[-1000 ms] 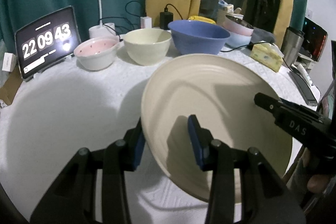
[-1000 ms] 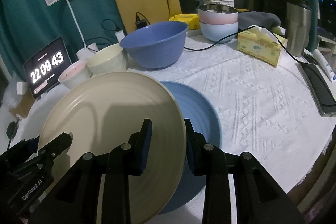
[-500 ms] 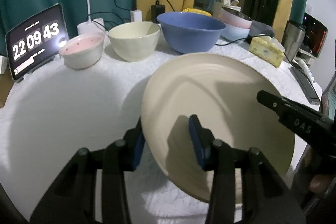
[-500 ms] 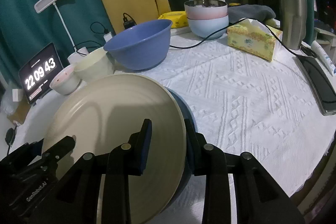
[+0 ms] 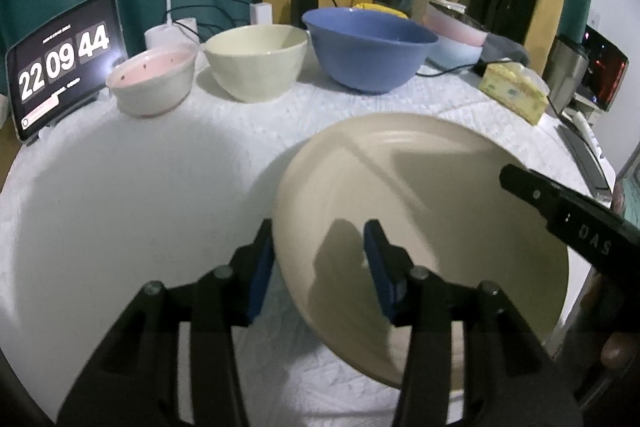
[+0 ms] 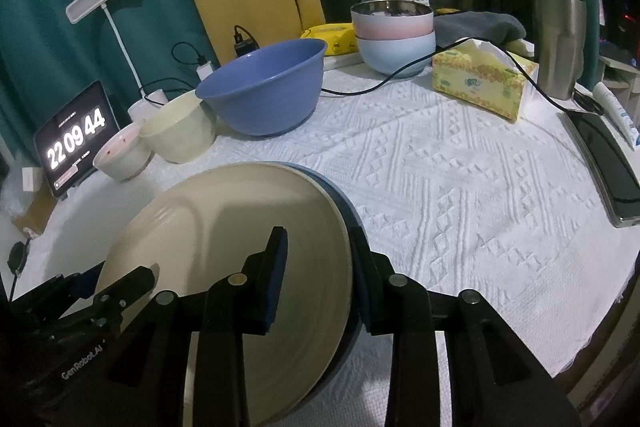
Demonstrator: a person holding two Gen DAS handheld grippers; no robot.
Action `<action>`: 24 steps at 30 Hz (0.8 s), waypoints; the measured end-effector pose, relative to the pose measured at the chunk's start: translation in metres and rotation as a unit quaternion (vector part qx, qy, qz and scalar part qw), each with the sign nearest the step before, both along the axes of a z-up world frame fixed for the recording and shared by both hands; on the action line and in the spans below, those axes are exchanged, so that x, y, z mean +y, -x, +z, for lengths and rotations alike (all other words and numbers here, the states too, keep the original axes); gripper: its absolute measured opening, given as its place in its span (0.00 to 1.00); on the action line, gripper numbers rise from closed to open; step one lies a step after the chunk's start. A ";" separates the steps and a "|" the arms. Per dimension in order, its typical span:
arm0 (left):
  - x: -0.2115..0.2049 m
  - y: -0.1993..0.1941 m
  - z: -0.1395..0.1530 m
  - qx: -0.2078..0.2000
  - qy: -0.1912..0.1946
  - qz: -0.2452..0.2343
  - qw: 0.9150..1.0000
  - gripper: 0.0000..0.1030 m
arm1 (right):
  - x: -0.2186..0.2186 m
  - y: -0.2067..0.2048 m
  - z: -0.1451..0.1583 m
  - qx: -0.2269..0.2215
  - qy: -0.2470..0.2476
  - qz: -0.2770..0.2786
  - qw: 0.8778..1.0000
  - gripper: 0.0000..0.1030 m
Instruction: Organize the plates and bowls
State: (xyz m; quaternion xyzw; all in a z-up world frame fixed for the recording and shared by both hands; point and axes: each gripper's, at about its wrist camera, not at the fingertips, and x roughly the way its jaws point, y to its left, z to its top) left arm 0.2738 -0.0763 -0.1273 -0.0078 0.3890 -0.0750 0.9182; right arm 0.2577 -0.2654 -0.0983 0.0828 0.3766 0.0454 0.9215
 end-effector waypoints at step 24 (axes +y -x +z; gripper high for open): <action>0.012 0.000 0.000 -0.001 0.006 0.019 1.000 0.57 | 0.001 0.003 0.006 -0.027 0.029 -0.004 0.999 0.61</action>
